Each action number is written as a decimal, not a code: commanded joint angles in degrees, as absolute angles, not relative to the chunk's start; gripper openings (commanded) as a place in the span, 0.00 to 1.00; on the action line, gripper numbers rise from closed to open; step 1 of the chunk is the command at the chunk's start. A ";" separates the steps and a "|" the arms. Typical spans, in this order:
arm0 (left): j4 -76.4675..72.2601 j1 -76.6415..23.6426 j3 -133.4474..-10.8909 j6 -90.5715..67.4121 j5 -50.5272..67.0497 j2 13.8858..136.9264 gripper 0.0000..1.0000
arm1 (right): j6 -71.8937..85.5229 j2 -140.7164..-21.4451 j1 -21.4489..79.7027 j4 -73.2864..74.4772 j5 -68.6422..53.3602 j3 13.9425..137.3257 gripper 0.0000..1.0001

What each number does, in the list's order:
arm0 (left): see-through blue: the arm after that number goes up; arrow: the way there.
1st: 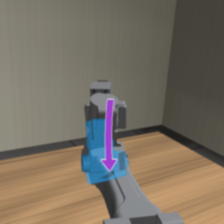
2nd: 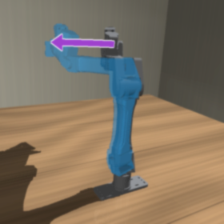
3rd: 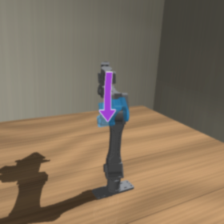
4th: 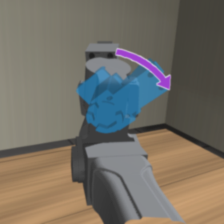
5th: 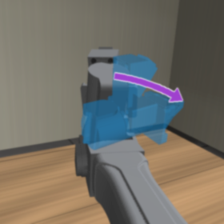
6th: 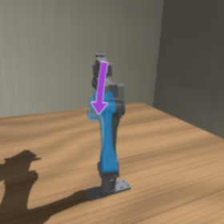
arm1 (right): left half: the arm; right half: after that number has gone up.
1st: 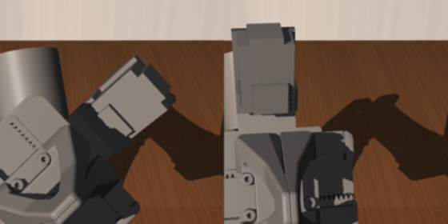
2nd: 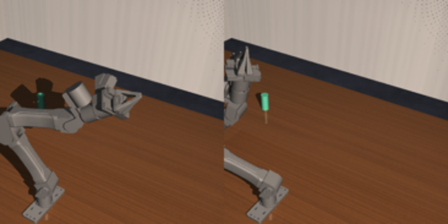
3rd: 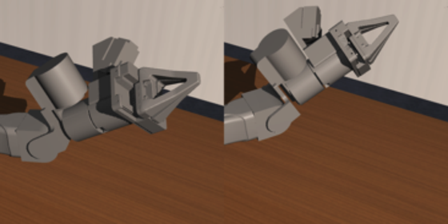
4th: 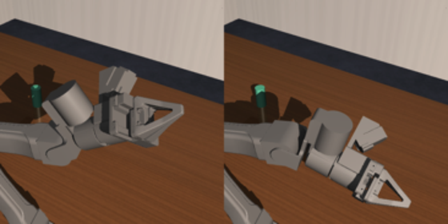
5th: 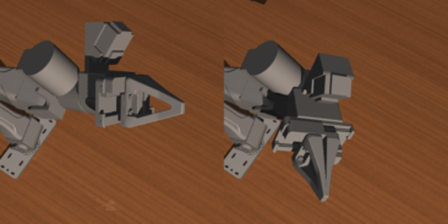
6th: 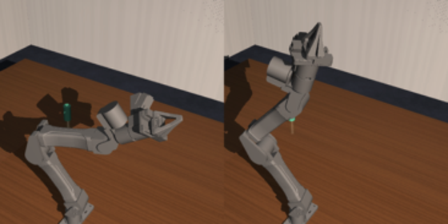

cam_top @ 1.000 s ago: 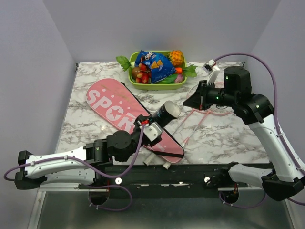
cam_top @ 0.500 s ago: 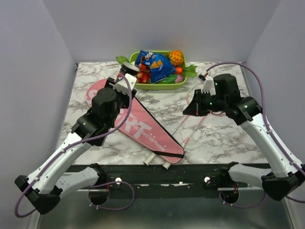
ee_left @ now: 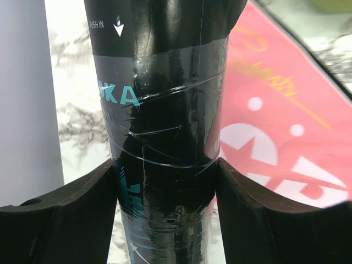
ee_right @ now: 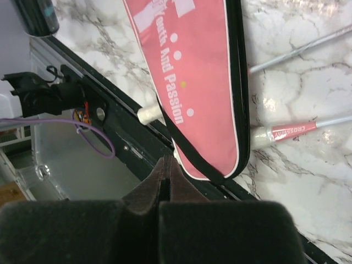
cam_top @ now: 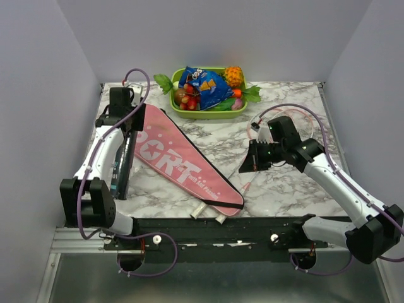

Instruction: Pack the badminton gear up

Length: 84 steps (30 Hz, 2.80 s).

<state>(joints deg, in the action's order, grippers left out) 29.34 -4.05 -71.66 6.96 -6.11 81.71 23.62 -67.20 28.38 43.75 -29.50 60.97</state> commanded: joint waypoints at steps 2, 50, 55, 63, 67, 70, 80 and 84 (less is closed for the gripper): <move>28.92 3.51 -73.21 5.09 -5.27 86.65 0.00 | 22.41 -65.83 28.30 39.47 -33.56 55.11 0.00; 34.28 -14.15 -57.23 -28.46 -9.40 71.38 0.99 | 22.33 -97.27 28.30 26.90 -30.58 72.31 0.54; 37.60 -14.33 -49.40 -33.12 -5.37 66.28 0.99 | 19.34 -107.12 28.13 26.28 -33.22 77.86 0.56; 32.44 -15.03 -37.10 -38.05 0.00 60.91 0.99 | 17.14 -117.85 28.04 26.89 -38.23 81.21 0.57; 27.95 -15.03 -33.31 -39.11 2.90 60.64 0.99 | 16.44 -119.88 28.04 26.54 -39.99 80.16 0.57; 27.25 -15.03 -33.40 -40.69 4.13 61.00 0.99 | 16.35 -120.67 27.95 25.49 -41.04 78.31 0.57; 26.81 -15.03 -33.31 -40.61 4.04 60.03 0.99 | 18.81 -124.54 28.12 18.90 -54.48 72.16 0.58; 26.63 -15.03 -32.61 -40.52 4.30 59.94 0.99 | 19.95 -125.68 28.47 16.18 -57.74 70.93 0.58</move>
<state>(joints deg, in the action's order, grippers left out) 27.86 -14.76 -33.10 -40.03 2.63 60.99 19.86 -121.89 28.01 19.29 -55.46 73.67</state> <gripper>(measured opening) 0.985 0.573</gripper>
